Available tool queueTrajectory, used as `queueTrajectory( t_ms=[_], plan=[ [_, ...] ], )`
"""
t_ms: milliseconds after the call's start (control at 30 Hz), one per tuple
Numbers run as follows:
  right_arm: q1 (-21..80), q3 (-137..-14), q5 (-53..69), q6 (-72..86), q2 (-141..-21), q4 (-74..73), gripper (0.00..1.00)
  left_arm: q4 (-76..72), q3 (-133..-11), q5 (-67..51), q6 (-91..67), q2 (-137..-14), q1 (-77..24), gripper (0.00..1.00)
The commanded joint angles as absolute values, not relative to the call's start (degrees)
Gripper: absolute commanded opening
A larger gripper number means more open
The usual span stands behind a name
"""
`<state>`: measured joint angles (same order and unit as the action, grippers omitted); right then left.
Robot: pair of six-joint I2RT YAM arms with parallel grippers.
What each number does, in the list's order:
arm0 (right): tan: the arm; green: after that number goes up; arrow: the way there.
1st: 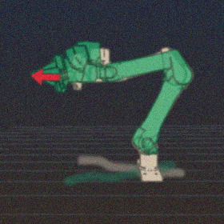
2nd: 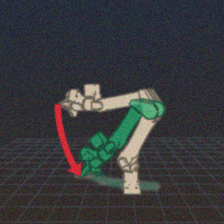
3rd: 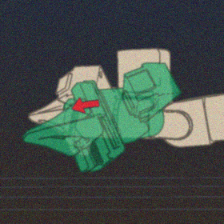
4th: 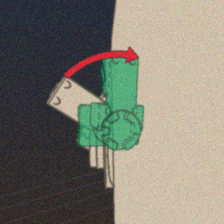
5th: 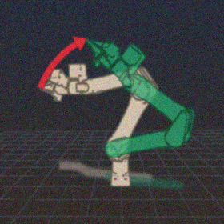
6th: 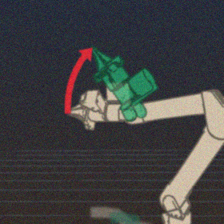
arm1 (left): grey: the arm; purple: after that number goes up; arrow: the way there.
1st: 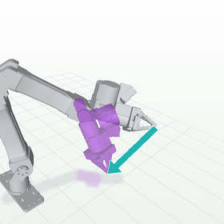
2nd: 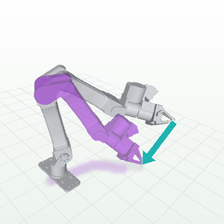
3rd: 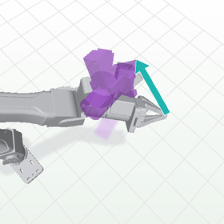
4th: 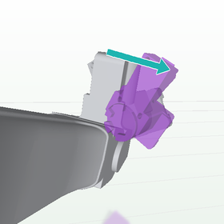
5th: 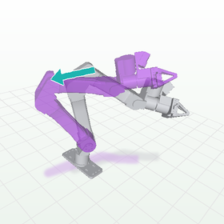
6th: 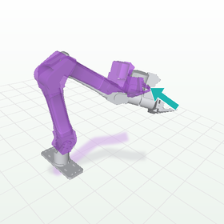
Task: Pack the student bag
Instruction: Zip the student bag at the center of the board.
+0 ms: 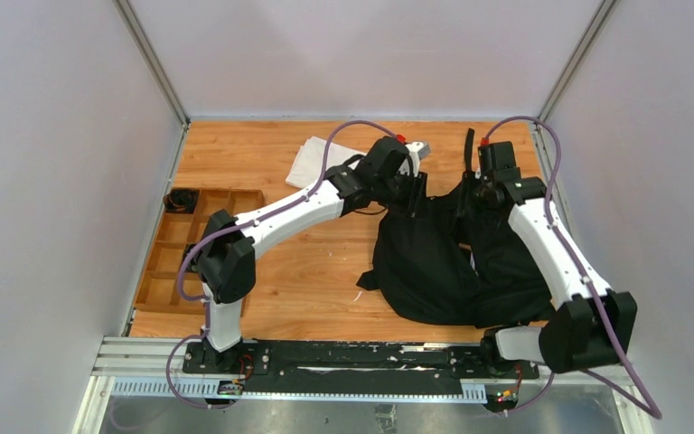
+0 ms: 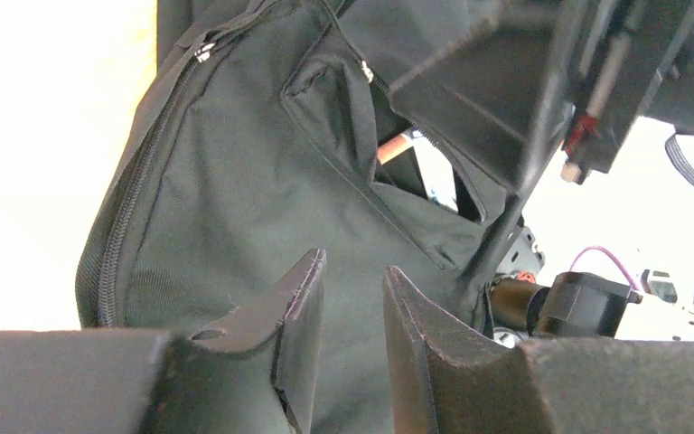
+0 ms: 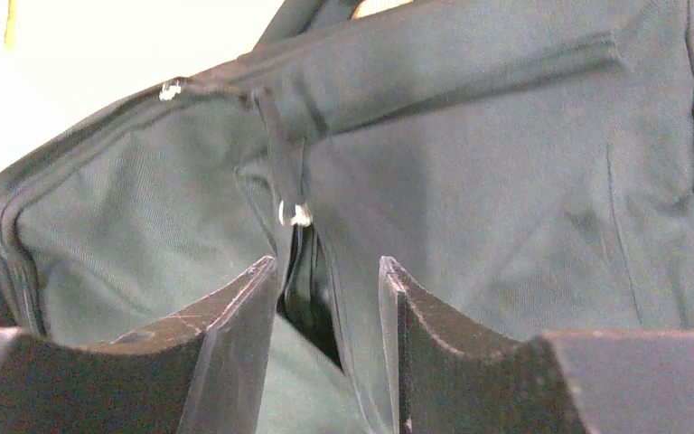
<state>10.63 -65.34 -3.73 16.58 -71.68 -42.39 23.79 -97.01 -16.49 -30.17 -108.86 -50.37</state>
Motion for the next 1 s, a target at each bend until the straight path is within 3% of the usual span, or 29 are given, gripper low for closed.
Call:
queueTrajectory(
  t_ms=[0,500,533,633,667,967],
  plan=[
    [8.81,-69.26,-1.73,15.89,-77.15,-38.8,0.49,22.94,-95.43,-17.64,-30.5,-109.08,-50.19,0.36],
    [8.63,-74.99,-2.29,15.52,-88.19,-36.91,0.31,21.23,-91.75,-19.52,-32.27,-108.47,-50.19,0.39],
    [8.49,-75.2,-2.23,15.47,-88.28,-36.91,0.28,21.16,-91.87,-19.71,-32.32,-108.56,-50.19,0.39],
    [8.26,-75.29,-2.84,15.67,-87.17,-37.08,0.02,20.58,-92.0,-19.92,-32.82,-108.97,-50.19,0.4],
    [8.26,-75.07,-3.16,15.72,-86.31,-37.17,0.0,20.49,-92.55,-19.95,-32.99,-109.24,-50.19,0.41],
    [8.26,-67.99,-3.32,16.82,-76.14,-37.09,0.0,15.56,-102.08,-24.15,-41.14,-119.47,-49.9,0.44]
  ],
)
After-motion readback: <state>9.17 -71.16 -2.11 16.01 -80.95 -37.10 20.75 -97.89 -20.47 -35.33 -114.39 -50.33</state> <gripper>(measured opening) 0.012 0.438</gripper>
